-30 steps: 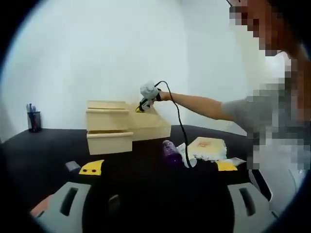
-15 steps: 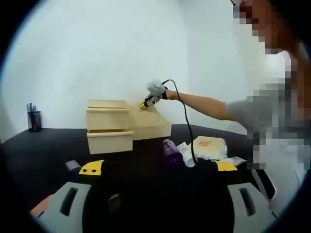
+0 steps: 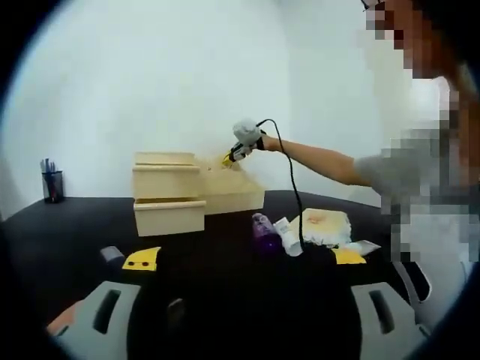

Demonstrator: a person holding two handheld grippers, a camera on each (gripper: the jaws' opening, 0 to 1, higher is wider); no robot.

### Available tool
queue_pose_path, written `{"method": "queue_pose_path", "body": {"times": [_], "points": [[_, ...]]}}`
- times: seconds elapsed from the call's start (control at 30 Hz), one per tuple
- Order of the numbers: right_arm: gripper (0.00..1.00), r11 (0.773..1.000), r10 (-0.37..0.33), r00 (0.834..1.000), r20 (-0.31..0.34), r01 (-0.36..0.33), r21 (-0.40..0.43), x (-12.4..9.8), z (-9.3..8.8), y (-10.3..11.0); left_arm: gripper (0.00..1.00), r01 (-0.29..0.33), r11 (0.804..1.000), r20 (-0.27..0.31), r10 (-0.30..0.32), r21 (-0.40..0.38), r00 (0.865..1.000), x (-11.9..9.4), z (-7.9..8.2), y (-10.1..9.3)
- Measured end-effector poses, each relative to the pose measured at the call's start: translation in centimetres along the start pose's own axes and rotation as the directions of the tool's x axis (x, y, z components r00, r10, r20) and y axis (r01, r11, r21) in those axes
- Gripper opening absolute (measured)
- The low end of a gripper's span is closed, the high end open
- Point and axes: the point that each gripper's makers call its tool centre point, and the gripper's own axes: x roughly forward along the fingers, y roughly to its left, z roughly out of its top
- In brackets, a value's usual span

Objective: Open the drawer, pick up the cosmetic bottles from the table one by one, place them into the drawer, release the gripper, close the drawer, and move the gripper away

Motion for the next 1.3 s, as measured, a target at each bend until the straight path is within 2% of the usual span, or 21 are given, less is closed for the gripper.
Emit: {"method": "queue_pose_path", "body": {"times": [0.3,0.43,0.8,0.97,1.07,1.3], "points": [[0.00,0.999,-0.034,0.999,-0.034,0.034,0.006,-0.3,-0.8,-1.0,0.83,-0.002,1.000,-0.011,0.002,0.004,1.000,0.1,-0.2,0.0],[0.00,1.000,-0.028,0.999,-0.018,0.028,0.002,-0.6,-1.0,-0.7,0.83,0.001,1.000,-0.018,-0.001,0.007,1.000,0.2,-0.4,-0.1],[0.00,1.000,-0.019,1.000,-0.020,0.018,-0.023,-0.5,-0.5,-0.5,0.83,-0.006,1.000,-0.017,0.006,0.008,1.000,0.0,-0.4,0.1],[0.00,0.999,-0.005,1.000,0.011,0.005,-0.045,-0.1,0.4,0.3,0.83,-0.008,1.000,-0.015,0.008,0.011,1.000,0.0,-0.3,0.1],[0.03,0.999,-0.018,0.999,0.038,0.020,-0.043,0.1,1.6,-0.2,0.83,-0.012,1.000,-0.013,0.013,0.012,1.000,0.0,-0.3,0.2],[0.03,0.999,-0.013,0.999,0.052,0.016,-0.048,0.1,3.0,0.1,0.83,-0.010,1.000,-0.008,0.010,0.015,1.000,-0.1,-0.2,0.2]]}}
